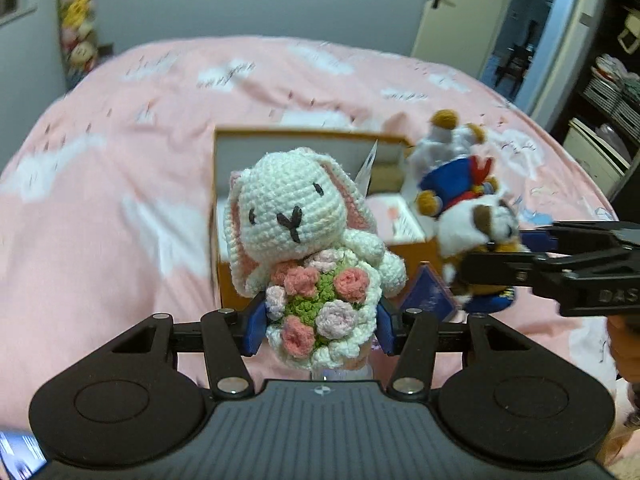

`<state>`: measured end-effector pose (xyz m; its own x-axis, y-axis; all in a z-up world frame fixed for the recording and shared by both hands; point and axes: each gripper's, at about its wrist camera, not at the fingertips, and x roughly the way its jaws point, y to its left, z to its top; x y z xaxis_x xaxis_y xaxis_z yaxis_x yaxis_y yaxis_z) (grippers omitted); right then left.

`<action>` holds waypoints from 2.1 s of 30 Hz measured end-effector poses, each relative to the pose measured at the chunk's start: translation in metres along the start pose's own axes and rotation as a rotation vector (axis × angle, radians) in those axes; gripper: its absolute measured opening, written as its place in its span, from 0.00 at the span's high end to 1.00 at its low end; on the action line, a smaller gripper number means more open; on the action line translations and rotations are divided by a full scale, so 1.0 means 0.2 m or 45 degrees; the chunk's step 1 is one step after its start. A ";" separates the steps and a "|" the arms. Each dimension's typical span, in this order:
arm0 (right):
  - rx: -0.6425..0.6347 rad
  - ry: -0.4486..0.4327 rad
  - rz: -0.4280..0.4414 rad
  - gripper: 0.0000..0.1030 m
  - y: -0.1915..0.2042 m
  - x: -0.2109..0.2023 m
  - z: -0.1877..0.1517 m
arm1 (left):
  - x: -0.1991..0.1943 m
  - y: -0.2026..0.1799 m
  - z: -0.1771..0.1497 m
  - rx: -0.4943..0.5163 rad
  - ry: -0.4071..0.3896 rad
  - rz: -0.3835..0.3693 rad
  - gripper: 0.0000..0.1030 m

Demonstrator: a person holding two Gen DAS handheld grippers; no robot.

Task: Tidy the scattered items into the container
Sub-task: 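Carry the dog plush and bunny into the shoebox with both grippers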

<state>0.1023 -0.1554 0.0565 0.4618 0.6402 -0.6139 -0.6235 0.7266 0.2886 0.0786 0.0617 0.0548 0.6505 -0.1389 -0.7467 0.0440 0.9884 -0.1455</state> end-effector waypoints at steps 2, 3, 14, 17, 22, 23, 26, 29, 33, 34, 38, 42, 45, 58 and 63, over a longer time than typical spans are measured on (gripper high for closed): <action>0.023 -0.021 0.026 0.43 -0.03 0.02 0.07 | 0.01 -0.01 0.10 0.036 0.004 -0.016 0.41; 0.038 -0.029 0.038 0.43 -0.04 0.04 0.11 | 0.02 -0.01 0.14 0.060 0.010 -0.019 0.41; 0.136 0.021 0.074 0.43 -0.24 0.44 0.39 | 0.40 -0.01 0.51 0.243 0.158 0.112 0.40; 0.139 0.090 0.060 0.43 -0.30 0.58 0.39 | 0.54 0.04 0.52 0.242 0.254 0.121 0.40; 0.133 0.199 0.059 0.43 -0.37 0.76 0.38 | 0.72 0.08 0.51 0.312 0.364 0.184 0.40; 0.130 0.217 0.062 0.43 -0.38 0.80 0.38 | 0.75 0.08 0.51 0.332 0.375 0.202 0.40; 0.120 0.246 0.074 0.43 -0.39 0.88 0.39 | 0.82 0.07 0.51 0.386 0.412 0.263 0.40; 0.114 0.273 0.088 0.43 -0.40 0.94 0.39 | 0.87 0.10 0.52 0.391 0.450 0.278 0.40; 0.121 0.310 0.099 0.42 -0.43 1.01 0.38 | 0.94 0.11 0.52 0.397 0.481 0.288 0.39; 0.125 0.319 0.098 0.42 -0.44 1.03 0.38 | 0.95 0.11 0.51 0.416 0.480 0.293 0.39; 0.143 0.341 0.106 0.40 -0.47 1.07 0.37 | 0.98 0.10 0.50 0.448 0.483 0.297 0.39; 0.160 0.341 0.121 0.39 -0.48 1.07 0.37 | 1.01 0.10 0.49 0.459 0.488 0.288 0.37; 0.151 0.336 0.118 0.38 -0.48 1.07 0.37 | 1.00 0.10 0.48 0.471 0.458 0.288 0.39; 0.083 0.218 0.093 0.43 -0.46 0.96 0.41 | 0.77 0.08 0.48 0.475 0.333 0.232 0.47; 0.119 0.286 0.099 0.58 -0.46 1.06 0.39 | 0.75 0.09 0.47 0.470 0.325 0.231 0.47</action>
<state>0.3069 -0.0671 -0.0430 0.2569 0.6309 -0.7321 -0.5855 0.7043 0.4015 0.2485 0.0652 0.0012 0.4674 0.0729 -0.8810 0.2434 0.9475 0.2075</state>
